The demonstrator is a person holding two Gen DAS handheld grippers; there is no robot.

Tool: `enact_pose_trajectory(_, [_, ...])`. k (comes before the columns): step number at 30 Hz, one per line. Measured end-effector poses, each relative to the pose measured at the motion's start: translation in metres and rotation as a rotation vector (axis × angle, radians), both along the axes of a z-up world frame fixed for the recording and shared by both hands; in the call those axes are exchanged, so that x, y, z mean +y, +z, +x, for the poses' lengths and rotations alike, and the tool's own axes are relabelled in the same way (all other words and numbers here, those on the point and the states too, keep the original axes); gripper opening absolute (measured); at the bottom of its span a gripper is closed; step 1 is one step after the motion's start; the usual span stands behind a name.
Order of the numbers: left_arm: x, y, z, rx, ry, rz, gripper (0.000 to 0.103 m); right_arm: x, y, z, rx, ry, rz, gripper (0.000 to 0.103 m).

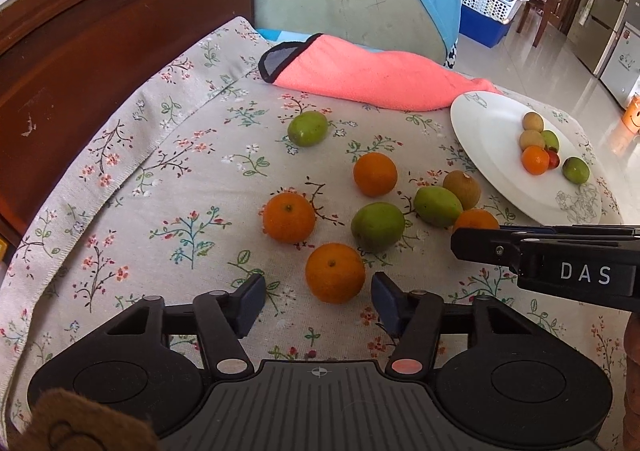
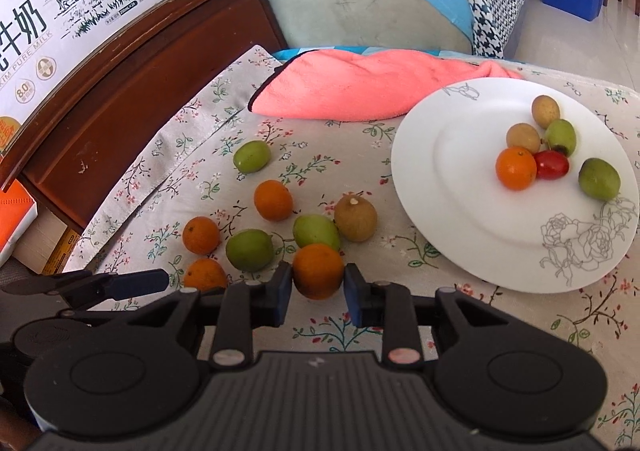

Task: Organize fruits
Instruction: 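Grasp a mandarin with the right gripper while the left grasps another mandarin, then carry both mandarins up and over the white plate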

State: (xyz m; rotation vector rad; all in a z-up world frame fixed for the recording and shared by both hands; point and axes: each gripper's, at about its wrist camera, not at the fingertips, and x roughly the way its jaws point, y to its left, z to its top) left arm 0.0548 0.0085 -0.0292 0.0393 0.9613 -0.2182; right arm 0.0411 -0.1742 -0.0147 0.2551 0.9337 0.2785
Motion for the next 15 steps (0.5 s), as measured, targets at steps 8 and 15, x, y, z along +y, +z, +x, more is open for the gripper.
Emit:
enact_pose_trajectory(8, [-0.006, 0.001, -0.002, -0.031, -0.029, -0.006, 0.029, -0.001, 0.000, 0.000, 0.002, -0.001, 0.001, 0.028])
enact_pose_trajectory(15, [-0.006, 0.013, -0.003, -0.083, -0.005, -0.012, 0.029, -0.003, 0.002, -0.002, -0.002, -0.005, 0.004, 0.028])
